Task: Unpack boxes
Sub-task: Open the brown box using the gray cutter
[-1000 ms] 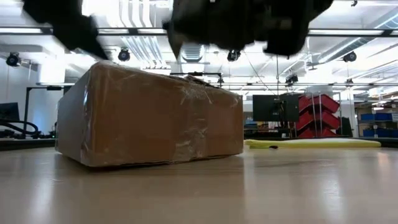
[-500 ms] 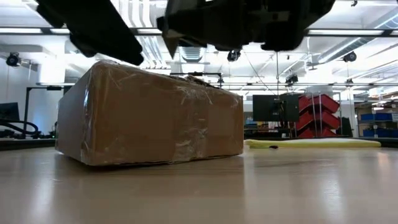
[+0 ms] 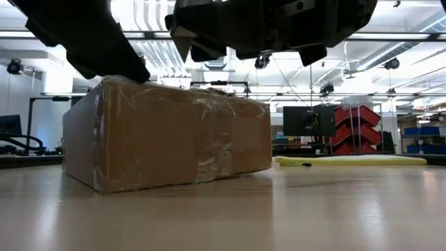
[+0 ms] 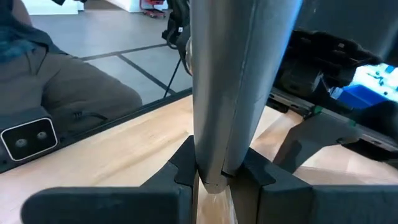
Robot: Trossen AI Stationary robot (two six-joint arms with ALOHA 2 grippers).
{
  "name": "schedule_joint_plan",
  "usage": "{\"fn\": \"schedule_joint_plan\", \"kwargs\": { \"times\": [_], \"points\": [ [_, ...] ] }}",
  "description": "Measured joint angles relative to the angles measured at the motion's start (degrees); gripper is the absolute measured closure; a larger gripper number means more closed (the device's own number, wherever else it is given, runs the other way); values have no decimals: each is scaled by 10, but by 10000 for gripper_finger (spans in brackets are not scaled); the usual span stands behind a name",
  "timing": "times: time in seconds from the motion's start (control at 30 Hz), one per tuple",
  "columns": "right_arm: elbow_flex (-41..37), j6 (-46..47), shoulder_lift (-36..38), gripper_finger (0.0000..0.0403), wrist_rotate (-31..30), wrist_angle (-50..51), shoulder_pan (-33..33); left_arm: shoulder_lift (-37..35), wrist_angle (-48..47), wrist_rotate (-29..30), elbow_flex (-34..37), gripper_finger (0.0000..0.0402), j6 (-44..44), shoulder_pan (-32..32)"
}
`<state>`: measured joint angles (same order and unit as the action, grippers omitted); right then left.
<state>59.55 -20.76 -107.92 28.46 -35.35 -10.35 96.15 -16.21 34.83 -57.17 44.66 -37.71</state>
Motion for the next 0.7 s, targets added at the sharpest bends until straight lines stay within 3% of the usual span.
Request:
{"fn": "schedule_joint_plan", "kwargs": {
  "times": [0.3,0.4,0.7],
  "points": [
    [0,54,-10,363,-16,0,22,-3,-3,-7,1,285,1,0],
    [-3,31,-11,363,-17,0,28,-3,-3,-8,1,285,5,0],
    [-5,37,-10,363,18,9,32,-3,-9,-15,1,285,9,0]
  ]
}}
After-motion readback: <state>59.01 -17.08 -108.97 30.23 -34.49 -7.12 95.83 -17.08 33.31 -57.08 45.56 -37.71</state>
